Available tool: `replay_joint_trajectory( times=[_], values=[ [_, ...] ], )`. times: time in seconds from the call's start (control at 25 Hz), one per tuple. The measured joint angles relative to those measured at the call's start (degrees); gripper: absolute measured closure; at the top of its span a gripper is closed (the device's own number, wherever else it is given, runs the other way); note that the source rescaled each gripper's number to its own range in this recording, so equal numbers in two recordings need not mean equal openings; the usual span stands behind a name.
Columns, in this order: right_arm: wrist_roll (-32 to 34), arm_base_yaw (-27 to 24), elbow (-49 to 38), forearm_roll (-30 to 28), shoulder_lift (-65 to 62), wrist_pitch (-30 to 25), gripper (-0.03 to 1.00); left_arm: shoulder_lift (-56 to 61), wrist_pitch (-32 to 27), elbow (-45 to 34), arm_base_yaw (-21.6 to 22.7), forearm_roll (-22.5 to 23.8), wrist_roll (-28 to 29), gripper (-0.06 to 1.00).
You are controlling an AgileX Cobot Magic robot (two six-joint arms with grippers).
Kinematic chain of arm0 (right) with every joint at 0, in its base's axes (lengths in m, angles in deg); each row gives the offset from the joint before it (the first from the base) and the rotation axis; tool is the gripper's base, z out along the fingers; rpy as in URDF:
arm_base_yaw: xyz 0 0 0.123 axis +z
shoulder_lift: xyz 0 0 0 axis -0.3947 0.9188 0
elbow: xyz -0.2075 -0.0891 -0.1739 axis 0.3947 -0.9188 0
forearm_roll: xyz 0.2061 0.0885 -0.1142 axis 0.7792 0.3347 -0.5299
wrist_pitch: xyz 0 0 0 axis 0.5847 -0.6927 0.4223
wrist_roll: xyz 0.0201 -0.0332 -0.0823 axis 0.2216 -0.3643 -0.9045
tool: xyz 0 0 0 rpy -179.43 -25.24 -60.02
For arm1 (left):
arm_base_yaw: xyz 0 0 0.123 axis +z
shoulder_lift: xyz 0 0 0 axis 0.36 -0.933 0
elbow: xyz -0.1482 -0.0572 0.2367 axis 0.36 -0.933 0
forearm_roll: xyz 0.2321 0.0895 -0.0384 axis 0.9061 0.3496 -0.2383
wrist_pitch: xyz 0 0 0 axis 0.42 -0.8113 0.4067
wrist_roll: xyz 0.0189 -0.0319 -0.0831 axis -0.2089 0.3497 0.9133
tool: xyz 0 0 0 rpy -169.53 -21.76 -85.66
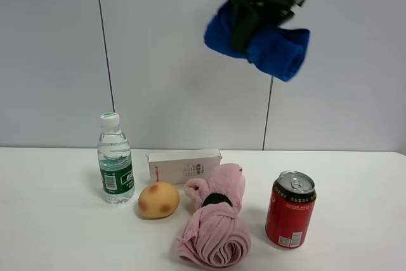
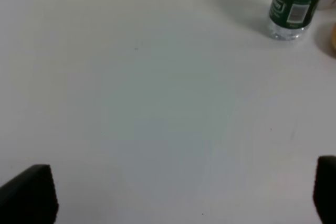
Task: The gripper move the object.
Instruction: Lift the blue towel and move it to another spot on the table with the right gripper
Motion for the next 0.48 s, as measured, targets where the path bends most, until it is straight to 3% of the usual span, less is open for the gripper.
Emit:
replay_joint_trajectory(
  times=[0.28,0.48],
  values=[
    [-1.4,20.3,7.7,-6.6,4.4,-0.6,0.97,0.0,0.0,0.0,0.0,-0.3,0.0,-0.06],
    [-1.4,28.0,7.8,-8.5,13.0,-0.7,0.97,0.0,0.0,0.0,0.0,-0.3,0.0,-0.06]
  ],
)
